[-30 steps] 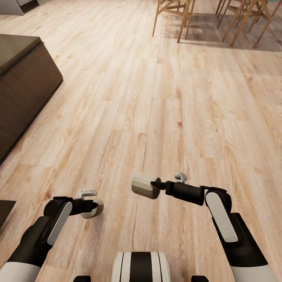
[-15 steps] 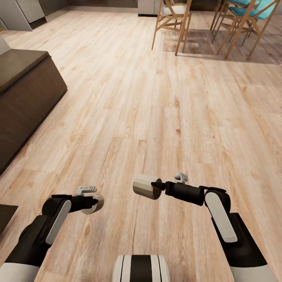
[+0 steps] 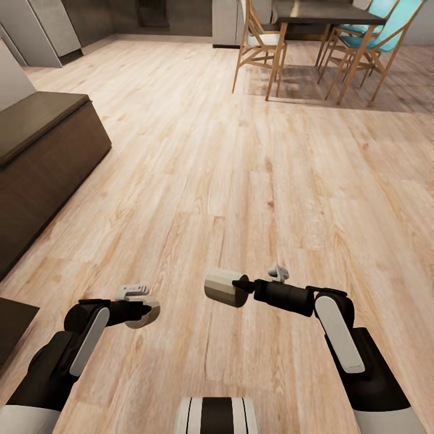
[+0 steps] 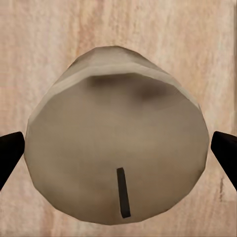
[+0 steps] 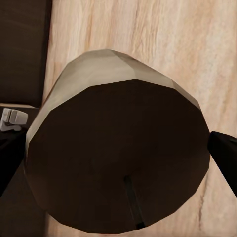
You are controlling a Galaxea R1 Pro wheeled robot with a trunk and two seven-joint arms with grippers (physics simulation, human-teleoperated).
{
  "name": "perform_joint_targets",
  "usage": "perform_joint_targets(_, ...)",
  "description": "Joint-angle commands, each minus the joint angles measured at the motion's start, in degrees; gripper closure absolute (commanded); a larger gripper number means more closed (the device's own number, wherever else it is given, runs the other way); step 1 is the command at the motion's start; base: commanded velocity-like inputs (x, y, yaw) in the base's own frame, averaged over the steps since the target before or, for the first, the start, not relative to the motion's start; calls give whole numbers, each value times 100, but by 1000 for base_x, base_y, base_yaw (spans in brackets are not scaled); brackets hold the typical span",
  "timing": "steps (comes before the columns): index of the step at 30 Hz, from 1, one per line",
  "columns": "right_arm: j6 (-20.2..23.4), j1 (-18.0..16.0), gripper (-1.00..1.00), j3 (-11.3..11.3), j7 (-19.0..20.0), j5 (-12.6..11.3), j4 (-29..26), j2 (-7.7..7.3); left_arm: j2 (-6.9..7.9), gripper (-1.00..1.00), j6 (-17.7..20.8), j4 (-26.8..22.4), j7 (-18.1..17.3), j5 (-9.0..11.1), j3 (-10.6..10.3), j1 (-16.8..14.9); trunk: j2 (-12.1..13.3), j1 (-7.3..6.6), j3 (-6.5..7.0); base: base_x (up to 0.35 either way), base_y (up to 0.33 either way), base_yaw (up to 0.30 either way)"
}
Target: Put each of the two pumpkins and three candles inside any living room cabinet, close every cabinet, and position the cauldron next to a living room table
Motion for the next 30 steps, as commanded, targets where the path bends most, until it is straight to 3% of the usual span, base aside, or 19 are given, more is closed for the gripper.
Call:
perform_joint_targets(1, 15, -3, 100, 1, 54, 58, -2, -5, 5, 100, 19, -4, 32, 32, -11, -2, 0, -4, 19, -22, 0, 0)
perform_joint_targets(15, 15, 3, 100, 0, -306, 71, -1, -9, -2, 100, 19, -4, 55, 30, -14, -2, 19, -40, 329, -124, 0, 42)
perform_joint_targets(23, 15, 4, 100, -1, -1128, 68, -1, 38, -4, 100, 19, -4, 74, 18, -21, -5, 30, -60, 506, -31, 0, 272)
perform_joint_targets(28, 15, 1, 100, 42, -2325, 56, -1, 62, -4, 100, 19, -6, 85, 15, -29, -10, 36, -73, 609, -2, 0, 280)
perform_joint_targets(30, 15, -1, 100, 67, -2636, 56, -1, 65, -4, 100, 19, -10, 89, 15, -31, -10, 39, -78, 646, 0, 0, 259)
